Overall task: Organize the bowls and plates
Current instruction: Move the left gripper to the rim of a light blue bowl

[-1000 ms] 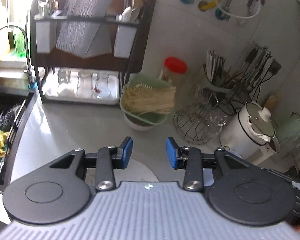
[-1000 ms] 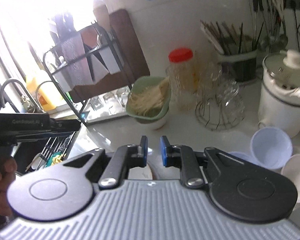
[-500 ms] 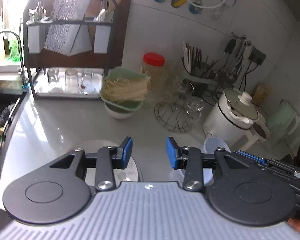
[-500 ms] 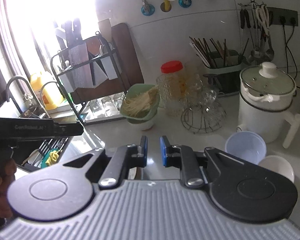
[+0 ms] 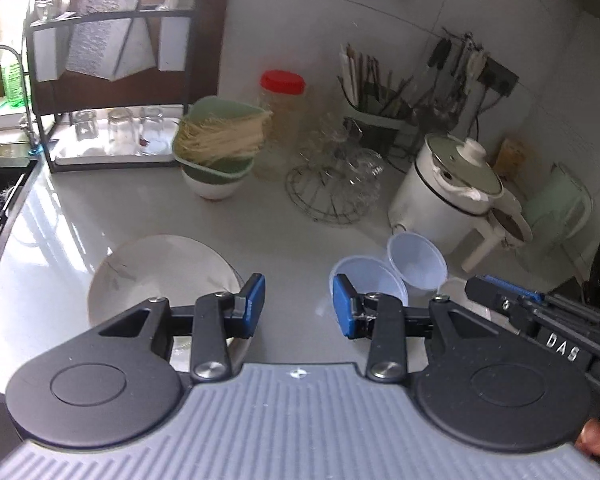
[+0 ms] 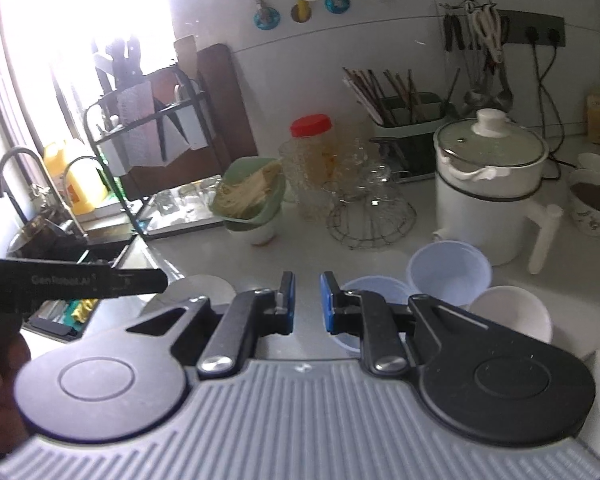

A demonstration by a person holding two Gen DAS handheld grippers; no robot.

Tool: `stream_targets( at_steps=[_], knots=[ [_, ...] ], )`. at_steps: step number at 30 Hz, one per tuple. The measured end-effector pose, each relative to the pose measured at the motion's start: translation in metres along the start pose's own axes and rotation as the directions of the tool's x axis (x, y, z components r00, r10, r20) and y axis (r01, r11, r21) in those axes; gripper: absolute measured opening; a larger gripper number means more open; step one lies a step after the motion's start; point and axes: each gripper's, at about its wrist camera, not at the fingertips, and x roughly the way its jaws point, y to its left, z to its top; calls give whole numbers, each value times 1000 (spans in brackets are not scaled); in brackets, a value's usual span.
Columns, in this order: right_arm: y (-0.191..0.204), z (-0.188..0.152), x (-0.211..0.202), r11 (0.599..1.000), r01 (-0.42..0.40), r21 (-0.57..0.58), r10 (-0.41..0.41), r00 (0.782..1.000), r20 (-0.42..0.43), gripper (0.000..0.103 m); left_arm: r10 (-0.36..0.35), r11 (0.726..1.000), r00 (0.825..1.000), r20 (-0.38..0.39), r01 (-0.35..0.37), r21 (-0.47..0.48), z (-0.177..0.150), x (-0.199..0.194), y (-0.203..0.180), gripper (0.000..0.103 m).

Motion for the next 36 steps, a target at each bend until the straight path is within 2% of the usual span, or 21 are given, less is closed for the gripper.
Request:
stream_targets(
  at_steps=[6, 15, 21, 25, 27, 28, 29, 31, 33, 36],
  knots=[
    [-13, -11, -1, 999, 29, 38, -29, 999, -17, 18, -19, 999, 999, -40, 21, 31, -9, 8, -12, 43],
    [-26, -28, 12, 994, 64, 94, -61, 997, -43, 18, -20, 997, 998, -67, 24, 69, -6, 27, -8, 43],
    [-38, -28, 22, 988, 105, 115, -100, 994, -49, 18, -56, 996, 994, -89, 62, 69, -3, 49, -14, 48],
    [-53, -26, 29, 979, 132, 156, -124, 990, -59, 18, -69, 994, 994, -82, 76, 82, 2, 66, -23, 57],
    [-60, -27, 34, 976, 152, 156, -143, 987, -67, 25, -69, 994, 993, -95, 76, 77, 5, 77, -26, 59],
    [-63, -27, 35, 978, 141, 155, -131, 989, -69, 32, -77, 994, 992, -100, 84, 73, 6, 80, -27, 59],
    [-66, -27, 36, 980, 130, 154, -121, 990, -68, 47, -87, 993, 991, -103, 95, 74, 7, 84, -30, 60],
    [-71, -25, 37, 979, 135, 151, -125, 990, -70, 57, -90, 992, 990, -111, 99, 82, 10, 94, -34, 60],
    [-79, -23, 38, 977, 139, 161, -128, 989, -73, 57, -112, 989, 986, -120, 122, 78, 13, 104, -36, 60],
    [-89, -23, 43, 973, 142, 182, -128, 988, -88, 57, -104, 989, 985, -141, 117, 89, 15, 123, -42, 60]
  ],
)
